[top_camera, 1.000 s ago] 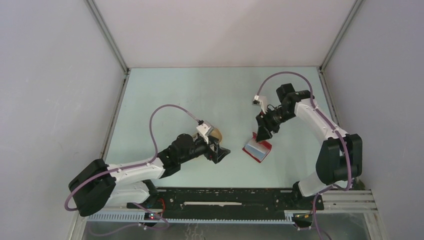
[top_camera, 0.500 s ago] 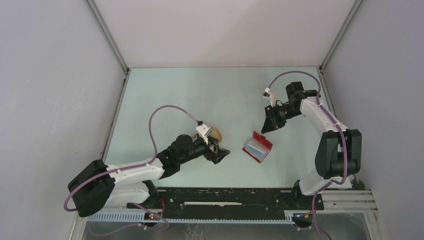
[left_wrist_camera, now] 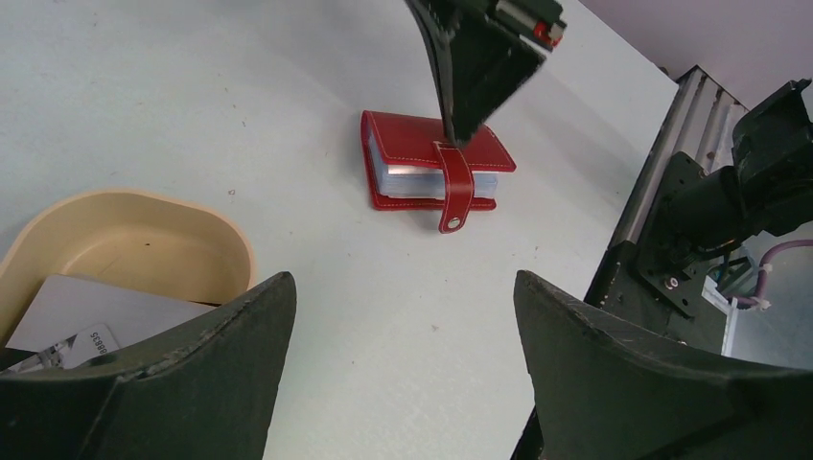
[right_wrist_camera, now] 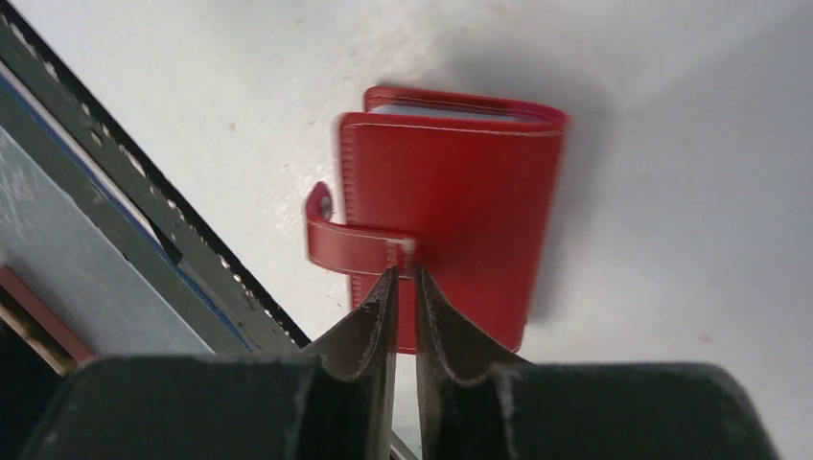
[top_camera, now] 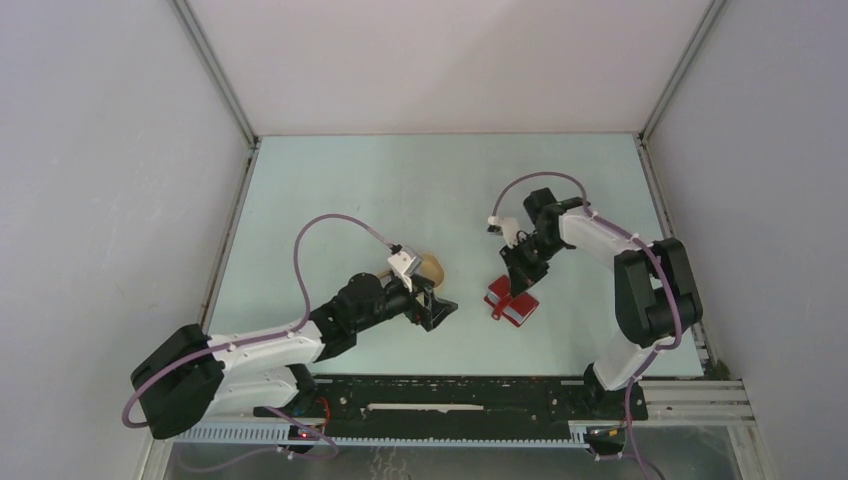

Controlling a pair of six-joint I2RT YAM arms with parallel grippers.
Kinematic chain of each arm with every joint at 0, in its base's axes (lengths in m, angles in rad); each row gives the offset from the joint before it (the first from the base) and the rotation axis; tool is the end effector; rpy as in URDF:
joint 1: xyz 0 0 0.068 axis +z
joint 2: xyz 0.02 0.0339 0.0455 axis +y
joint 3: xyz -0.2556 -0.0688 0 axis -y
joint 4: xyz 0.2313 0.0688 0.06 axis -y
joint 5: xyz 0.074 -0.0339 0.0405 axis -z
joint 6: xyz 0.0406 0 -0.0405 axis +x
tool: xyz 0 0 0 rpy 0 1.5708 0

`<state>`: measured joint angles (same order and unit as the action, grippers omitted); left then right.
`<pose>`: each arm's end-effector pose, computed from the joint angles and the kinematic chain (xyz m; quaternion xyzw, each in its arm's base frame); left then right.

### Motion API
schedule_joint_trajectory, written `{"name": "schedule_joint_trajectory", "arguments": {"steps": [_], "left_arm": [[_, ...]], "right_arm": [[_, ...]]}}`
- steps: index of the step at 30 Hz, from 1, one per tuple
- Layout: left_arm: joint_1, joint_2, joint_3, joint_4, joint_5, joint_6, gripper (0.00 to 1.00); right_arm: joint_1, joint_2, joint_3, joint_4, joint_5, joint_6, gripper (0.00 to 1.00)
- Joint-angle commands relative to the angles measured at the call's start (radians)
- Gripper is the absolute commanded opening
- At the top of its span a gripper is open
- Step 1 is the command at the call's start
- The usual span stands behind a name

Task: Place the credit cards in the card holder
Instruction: Close the card holder at the center of the board.

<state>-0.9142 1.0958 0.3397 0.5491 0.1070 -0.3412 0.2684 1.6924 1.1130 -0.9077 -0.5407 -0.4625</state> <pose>0.1336 -0.1804 0.2023 0.2514 0.7341 -0.4032 0.4850 0.2707 0.0961 0.1824 -0.3545 0.8953 0.2617 0.0660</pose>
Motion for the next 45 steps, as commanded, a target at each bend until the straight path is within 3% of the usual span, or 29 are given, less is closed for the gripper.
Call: {"name": "schedule_joint_trajectory", "arguments": {"steps": [1, 6, 13, 24, 29, 33, 37, 40, 45], "left_arm": [[-0.006, -0.023, -0.028, 0.029, -0.021, -0.013, 0.88], [-0.016, 0.007, -0.03, 0.077, -0.019, -0.041, 0.89], [-0.079, 0.198, 0.035, 0.206, -0.016, -0.103, 0.87], [-0.101, 0.4, 0.158, 0.141, -0.118, -0.235, 0.82], [-0.101, 0.454, 0.221, 0.078, -0.152, -0.301, 0.73], [-0.101, 0.491, 0.282, -0.036, -0.193, -0.328, 0.7], [-0.1, 0.48, 0.276, -0.045, -0.216, -0.335, 0.73], [-0.099, 0.477, 0.252, -0.009, -0.189, -0.34, 0.74], [-0.09, 0.495, 0.195, 0.123, -0.12, -0.378, 0.76]], "right_arm": [[0.051, -0.033, -0.013, 0.005, 0.055, -0.017, 0.26], [0.034, -0.029, -0.014, 0.054, 0.131, 0.009, 0.47], [0.032, 0.036, -0.013, 0.089, 0.17, 0.008, 0.62], [0.059, 0.131, -0.007, 0.02, 0.076, -0.011, 0.65], [0.11, 0.129, -0.01, 0.018, 0.109, -0.015, 0.64], [0.153, 0.129, -0.017, 0.023, 0.124, -0.025, 0.55], [0.155, 0.138, -0.016, 0.01, 0.088, -0.035, 0.28], [0.136, 0.12, -0.016, 0.0, 0.033, -0.051, 0.14], [0.12, 0.048, -0.037, 0.009, -0.036, -0.083, 0.09]]}}
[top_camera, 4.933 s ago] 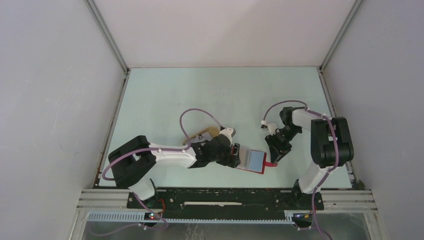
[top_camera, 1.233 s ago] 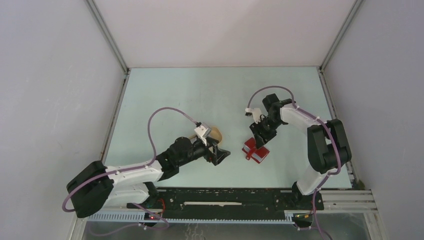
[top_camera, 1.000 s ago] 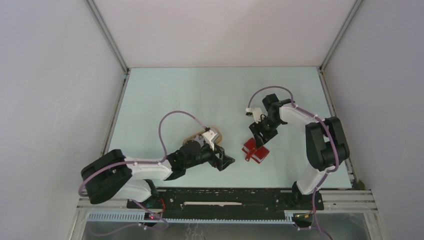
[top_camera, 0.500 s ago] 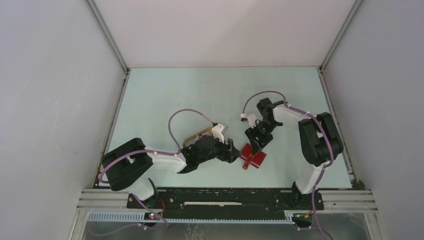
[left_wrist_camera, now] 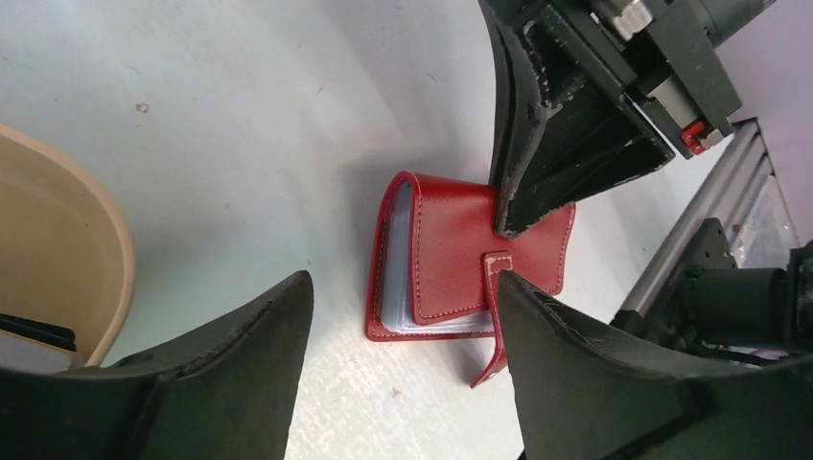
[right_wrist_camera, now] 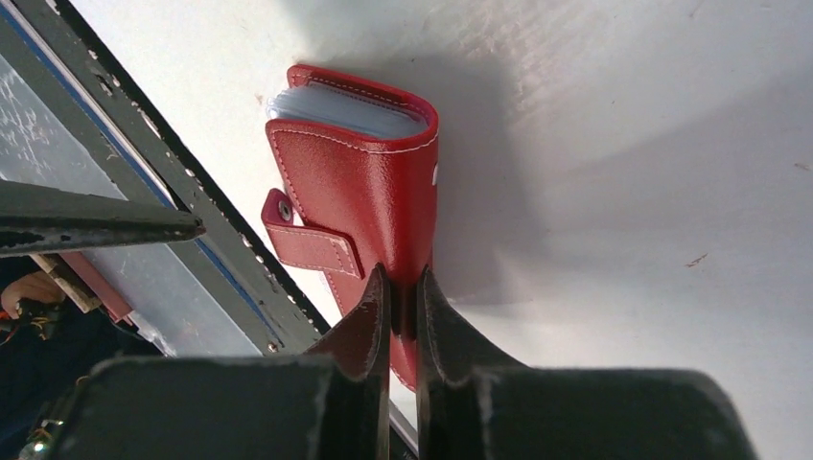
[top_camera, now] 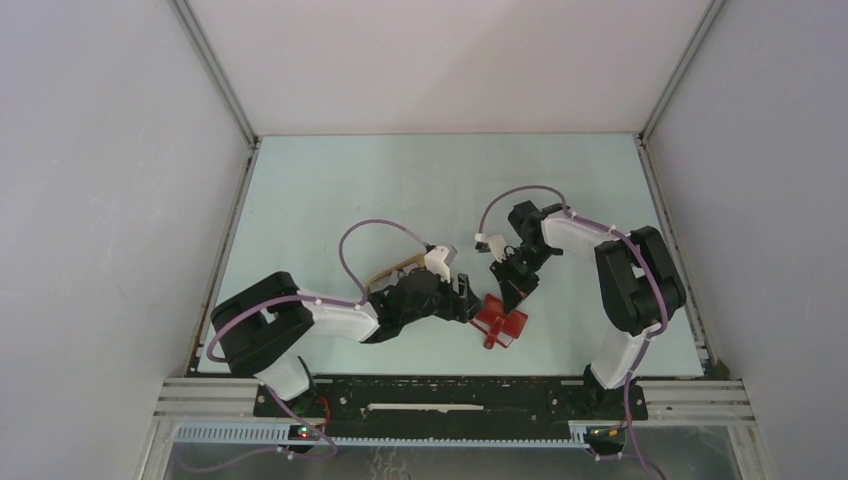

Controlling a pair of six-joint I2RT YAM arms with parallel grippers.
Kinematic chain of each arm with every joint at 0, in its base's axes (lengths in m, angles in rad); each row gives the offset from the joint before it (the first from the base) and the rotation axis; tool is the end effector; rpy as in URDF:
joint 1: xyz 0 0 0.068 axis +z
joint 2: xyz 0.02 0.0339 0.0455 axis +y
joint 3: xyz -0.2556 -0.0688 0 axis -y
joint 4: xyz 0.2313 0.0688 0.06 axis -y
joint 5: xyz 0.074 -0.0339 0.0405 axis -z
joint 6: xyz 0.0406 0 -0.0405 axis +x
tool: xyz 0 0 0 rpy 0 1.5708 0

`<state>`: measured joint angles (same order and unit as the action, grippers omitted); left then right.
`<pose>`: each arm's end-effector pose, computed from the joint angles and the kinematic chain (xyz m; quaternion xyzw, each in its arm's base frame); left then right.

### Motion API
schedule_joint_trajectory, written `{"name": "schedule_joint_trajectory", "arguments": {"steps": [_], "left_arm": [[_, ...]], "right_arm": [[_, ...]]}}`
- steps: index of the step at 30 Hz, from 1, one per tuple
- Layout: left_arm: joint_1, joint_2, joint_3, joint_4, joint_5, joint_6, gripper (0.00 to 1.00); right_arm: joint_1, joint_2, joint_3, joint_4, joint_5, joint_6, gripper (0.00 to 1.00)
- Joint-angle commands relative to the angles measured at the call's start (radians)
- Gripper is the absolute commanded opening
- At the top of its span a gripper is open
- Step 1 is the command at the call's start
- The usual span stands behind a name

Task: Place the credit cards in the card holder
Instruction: Close the card holder at the center of the board.

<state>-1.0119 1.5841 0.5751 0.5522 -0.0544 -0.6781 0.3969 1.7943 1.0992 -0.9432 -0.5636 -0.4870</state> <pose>0.1610 -0.2533 0.1548 0.1268 0.8391 -0.3799 0.3680 0.2548 0.1303 0.1526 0.4021 -0.8718 -0.2791 0.0199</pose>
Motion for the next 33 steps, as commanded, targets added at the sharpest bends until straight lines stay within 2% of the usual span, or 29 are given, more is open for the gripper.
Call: {"name": "schedule_joint_trajectory", "arguments": {"steps": [1, 4, 11, 21, 23, 26, 28, 33], "left_arm": [[0.011, 0.013, -0.048, 0.145, 0.046, -0.047, 0.76], [0.025, 0.036, -0.061, 0.217, 0.125, -0.046, 0.77], [0.078, 0.091, -0.058, 0.317, 0.28, 0.018, 0.87], [0.096, 0.151, -0.039, 0.414, 0.451, 0.038, 0.85], [0.095, 0.176, -0.034, 0.453, 0.466, 0.016, 0.81], [0.1, 0.219, -0.013, 0.496, 0.504, -0.019, 0.63], [0.103, 0.239, -0.011, 0.528, 0.521, -0.044, 0.56], [0.11, 0.245, -0.017, 0.549, 0.514, -0.062, 0.53]], "right_arm": [[-0.011, -0.07, -0.025, 0.046, -0.028, -0.066, 0.09], [-0.018, -0.118, -0.037, 0.055, -0.058, -0.091, 0.08], [-0.015, -0.265, -0.102, 0.106, -0.099, -0.167, 0.08], [0.009, -0.355, -0.159, 0.161, -0.093, -0.214, 0.08], [0.027, -0.367, -0.167, 0.173, -0.08, -0.214, 0.09], [0.054, -0.386, -0.177, 0.195, -0.052, -0.207, 0.13], [0.07, -0.394, -0.182, 0.207, -0.032, -0.202, 0.14], [0.126, -0.41, -0.204, 0.237, 0.032, -0.203, 0.21]]}}
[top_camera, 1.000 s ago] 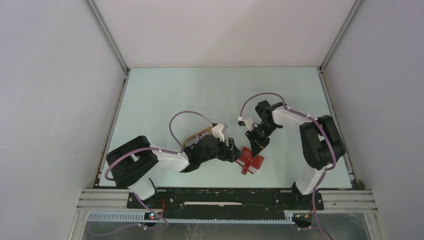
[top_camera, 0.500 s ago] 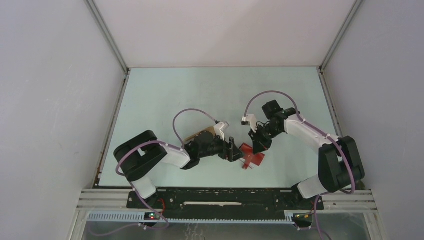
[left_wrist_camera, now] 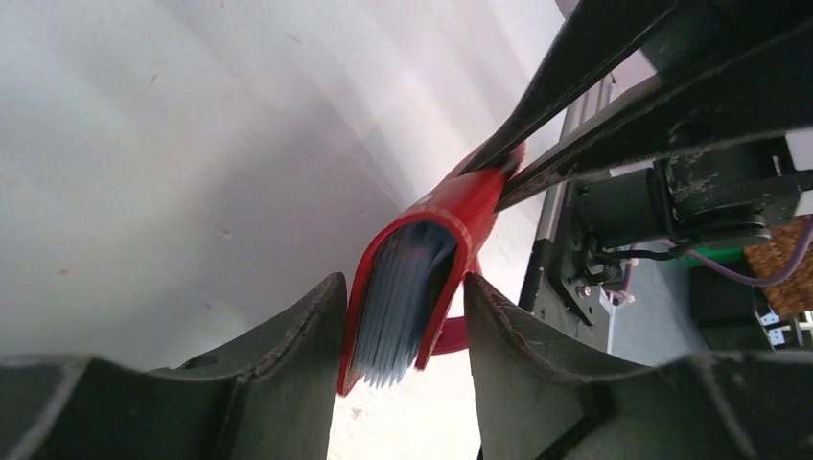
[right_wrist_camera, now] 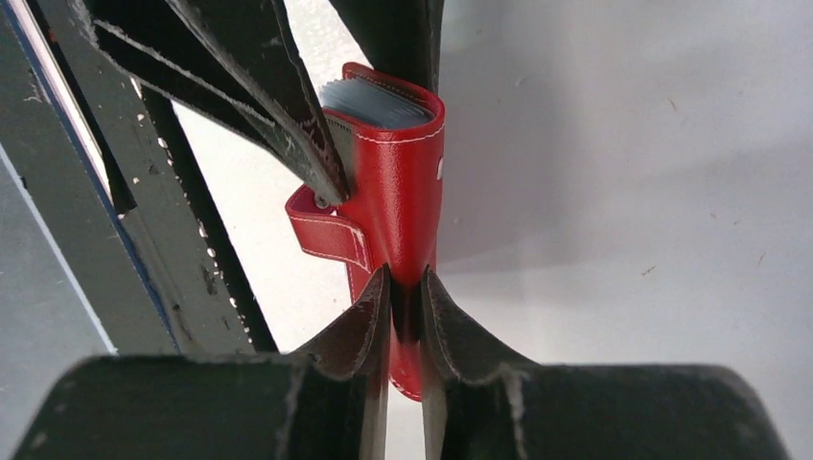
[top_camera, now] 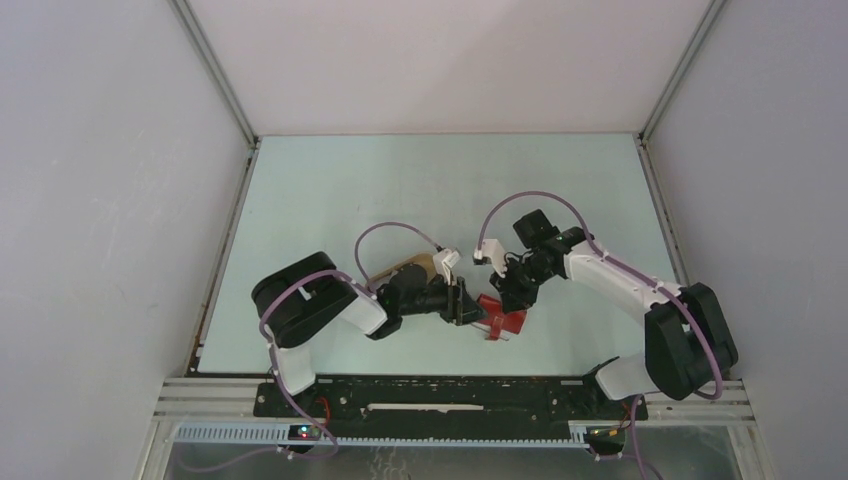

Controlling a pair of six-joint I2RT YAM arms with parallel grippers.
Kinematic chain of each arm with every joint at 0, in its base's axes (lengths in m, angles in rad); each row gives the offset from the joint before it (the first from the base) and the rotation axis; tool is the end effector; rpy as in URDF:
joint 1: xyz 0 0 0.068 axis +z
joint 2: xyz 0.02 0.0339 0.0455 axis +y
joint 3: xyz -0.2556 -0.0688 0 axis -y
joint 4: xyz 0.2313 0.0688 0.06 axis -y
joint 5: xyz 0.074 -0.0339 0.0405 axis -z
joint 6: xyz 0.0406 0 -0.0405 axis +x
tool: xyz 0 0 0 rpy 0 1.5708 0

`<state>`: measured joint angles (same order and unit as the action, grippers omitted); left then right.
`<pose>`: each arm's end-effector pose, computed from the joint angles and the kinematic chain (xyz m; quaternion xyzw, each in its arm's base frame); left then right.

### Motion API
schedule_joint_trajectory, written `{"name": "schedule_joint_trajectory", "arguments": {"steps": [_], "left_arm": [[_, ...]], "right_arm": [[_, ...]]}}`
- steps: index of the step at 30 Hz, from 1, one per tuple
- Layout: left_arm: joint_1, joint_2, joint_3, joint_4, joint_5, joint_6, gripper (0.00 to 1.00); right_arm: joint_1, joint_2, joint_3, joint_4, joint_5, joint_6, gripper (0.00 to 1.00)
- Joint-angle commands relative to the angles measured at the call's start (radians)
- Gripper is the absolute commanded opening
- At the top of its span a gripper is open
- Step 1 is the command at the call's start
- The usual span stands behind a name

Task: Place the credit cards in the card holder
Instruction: Close the card holder at the center of the board.

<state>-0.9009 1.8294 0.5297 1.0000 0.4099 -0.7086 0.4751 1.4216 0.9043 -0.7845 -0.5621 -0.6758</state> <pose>0.1807 -0.2541 0.1210 0.1959 0.7727 -0.5324 0.2849 0.2049 0.1297 0.1996 -0.5493 0.7785 0.2606 0.1557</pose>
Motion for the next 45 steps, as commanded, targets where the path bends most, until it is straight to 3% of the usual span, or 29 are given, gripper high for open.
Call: {"name": "schedule_joint_trajectory", "arguments": {"steps": [1, 4, 9, 15, 17, 25, 33, 38, 41, 45], "left_arm": [[0.0, 0.001, 0.029, 0.101, 0.051, -0.032, 0.52], [0.0, 0.0, 0.029, 0.105, 0.06, -0.033, 0.45], [0.006, -0.003, 0.006, 0.159, 0.091, -0.011, 0.16], [-0.001, -0.084, -0.037, 0.081, 0.062, 0.194, 0.13], [-0.008, -0.116, -0.042, 0.04, 0.048, 0.268, 0.14], [-0.065, -0.242, -0.084, -0.004, 0.004, 0.558, 0.18], [-0.066, -0.236, -0.073, 0.02, 0.058, 0.59, 0.21], [-0.066, -0.228, -0.077, 0.048, 0.063, 0.598, 0.22], [-0.066, -0.225, -0.086, 0.084, 0.072, 0.598, 0.24], [-0.066, -0.221, -0.091, 0.105, 0.072, 0.596, 0.29]], "right_arm": [[0.061, -0.037, -0.01, 0.083, 0.042, -0.012, 0.23], [0.084, -0.026, -0.01, 0.088, 0.066, -0.009, 0.28], [0.043, -0.029, 0.042, 0.006, -0.015, -0.004, 0.52], [-0.113, -0.066, 0.109, -0.11, -0.249, -0.027, 0.72], [-0.132, -0.047, 0.113, -0.145, -0.295, -0.059, 0.75], [-0.135, 0.082, 0.127, -0.212, -0.315, -0.132, 0.7], [-0.091, 0.127, 0.131, -0.206, -0.303, -0.111, 0.54], [-0.067, 0.15, 0.132, -0.223, -0.308, -0.129, 0.52], [-0.053, 0.165, 0.132, -0.206, -0.294, -0.115, 0.42], [-0.032, 0.177, 0.132, -0.176, -0.276, -0.09, 0.37]]}}
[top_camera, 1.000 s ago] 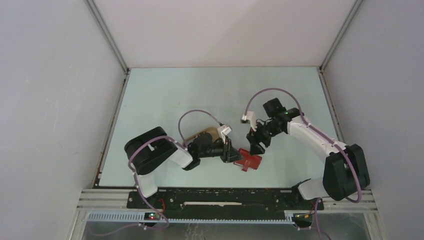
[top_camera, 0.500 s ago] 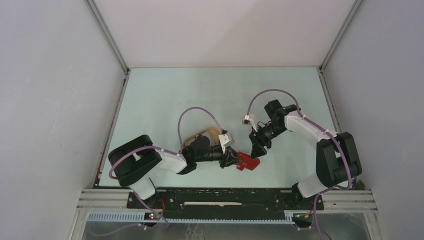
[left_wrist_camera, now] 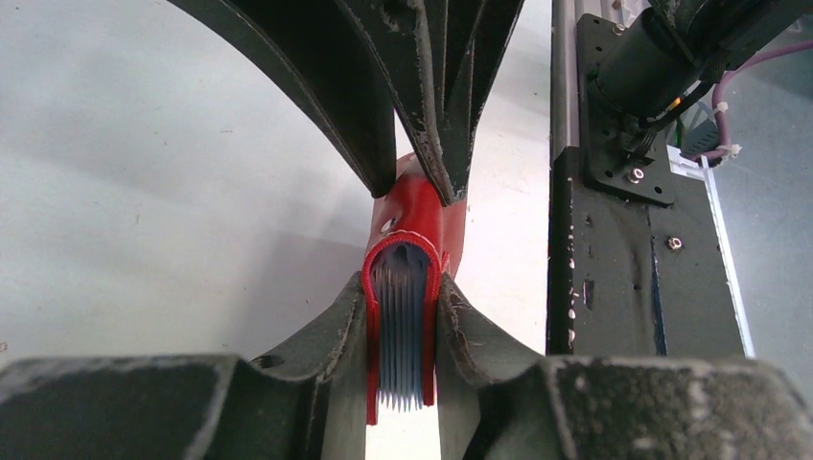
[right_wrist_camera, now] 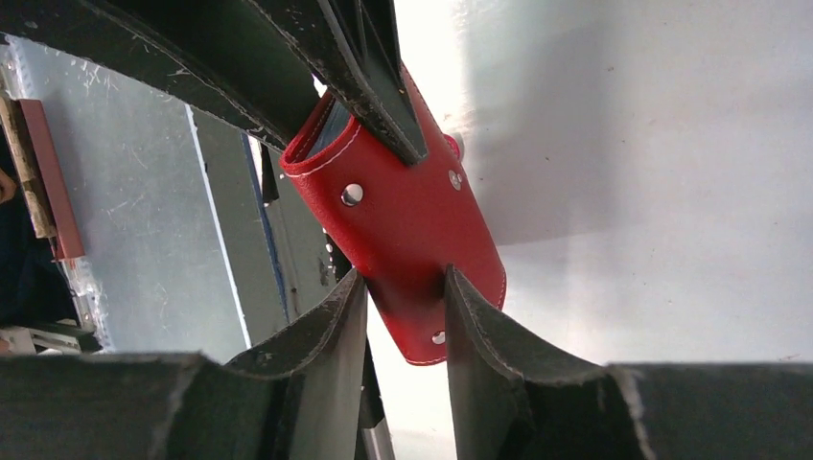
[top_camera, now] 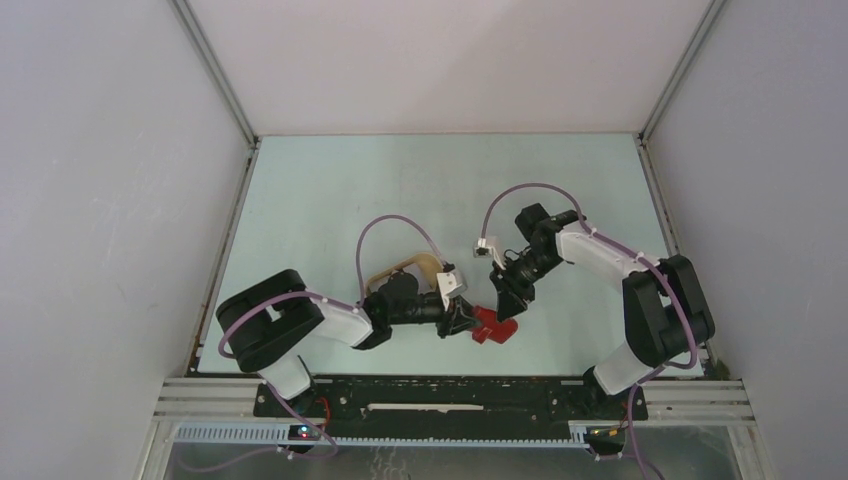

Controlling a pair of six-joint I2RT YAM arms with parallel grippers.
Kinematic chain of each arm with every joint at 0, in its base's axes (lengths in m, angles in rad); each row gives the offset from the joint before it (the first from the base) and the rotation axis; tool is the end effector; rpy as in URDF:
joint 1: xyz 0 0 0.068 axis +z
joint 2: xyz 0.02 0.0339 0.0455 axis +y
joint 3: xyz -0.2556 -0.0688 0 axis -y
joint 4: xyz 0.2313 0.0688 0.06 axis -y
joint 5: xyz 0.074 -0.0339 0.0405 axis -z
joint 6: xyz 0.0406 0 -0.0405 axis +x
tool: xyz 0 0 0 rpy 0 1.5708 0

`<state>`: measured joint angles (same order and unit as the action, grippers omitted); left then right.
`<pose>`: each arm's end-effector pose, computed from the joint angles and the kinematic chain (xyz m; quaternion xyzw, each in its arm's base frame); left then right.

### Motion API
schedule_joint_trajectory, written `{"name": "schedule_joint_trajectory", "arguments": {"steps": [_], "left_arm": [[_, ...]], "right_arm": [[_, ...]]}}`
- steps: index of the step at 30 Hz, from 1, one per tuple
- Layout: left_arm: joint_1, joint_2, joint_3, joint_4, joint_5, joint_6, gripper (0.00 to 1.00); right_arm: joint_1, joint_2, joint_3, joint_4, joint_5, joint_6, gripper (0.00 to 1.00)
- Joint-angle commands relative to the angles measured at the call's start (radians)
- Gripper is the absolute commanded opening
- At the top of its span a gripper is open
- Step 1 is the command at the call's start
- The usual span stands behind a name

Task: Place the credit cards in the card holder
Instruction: Close the card holder at the center of the board.

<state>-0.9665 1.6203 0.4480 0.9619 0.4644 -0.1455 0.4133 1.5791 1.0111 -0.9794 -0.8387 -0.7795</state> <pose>0.1473 -0.2453 0.1559 0.4346 0.6360 -0.4750 0.4254 0.2184 0.1288 0.1941 -0.5169 0.7529 0.3984 0.0846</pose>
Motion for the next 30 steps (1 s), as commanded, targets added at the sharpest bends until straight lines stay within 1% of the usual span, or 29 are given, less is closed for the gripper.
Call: {"name": "schedule_joint_trajectory", "arguments": {"steps": [1, 6, 9, 16, 19, 22, 25, 26, 30], "left_arm": [[0.0, -0.008, -0.008, 0.152, 0.02, 0.029, 0.29], [0.001, 0.006, -0.013, 0.198, 0.018, 0.013, 0.3], [0.007, 0.012, -0.027, 0.237, 0.017, 0.001, 0.29], [0.028, 0.067, -0.058, 0.426, 0.031, -0.077, 0.29], [0.031, 0.072, -0.058, 0.437, 0.028, -0.083, 0.3], [0.032, 0.068, -0.059, 0.436, 0.024, -0.082, 0.31], [0.034, 0.066, -0.063, 0.436, 0.015, -0.08, 0.34], [0.036, 0.067, -0.064, 0.437, 0.013, -0.081, 0.34], [0.042, 0.062, -0.078, 0.436, -0.013, -0.087, 0.46]], "right_arm": [[0.039, 0.023, 0.025, 0.019, 0.002, 0.015, 0.37], [0.078, 0.04, 0.027, 0.021, 0.009, 0.019, 0.37], [0.084, 0.05, 0.027, 0.019, 0.009, 0.018, 0.39], [0.109, 0.079, 0.04, 0.021, -0.002, 0.026, 0.39], [0.115, 0.091, 0.046, 0.018, -0.012, 0.028, 0.38], [0.125, 0.102, 0.048, 0.014, -0.019, 0.027, 0.32], [0.131, 0.119, 0.059, 0.0, -0.031, 0.019, 0.24], [0.132, 0.122, 0.062, -0.005, -0.032, 0.019, 0.19], [0.135, 0.11, 0.068, 0.002, -0.019, 0.028, 0.05]]}}
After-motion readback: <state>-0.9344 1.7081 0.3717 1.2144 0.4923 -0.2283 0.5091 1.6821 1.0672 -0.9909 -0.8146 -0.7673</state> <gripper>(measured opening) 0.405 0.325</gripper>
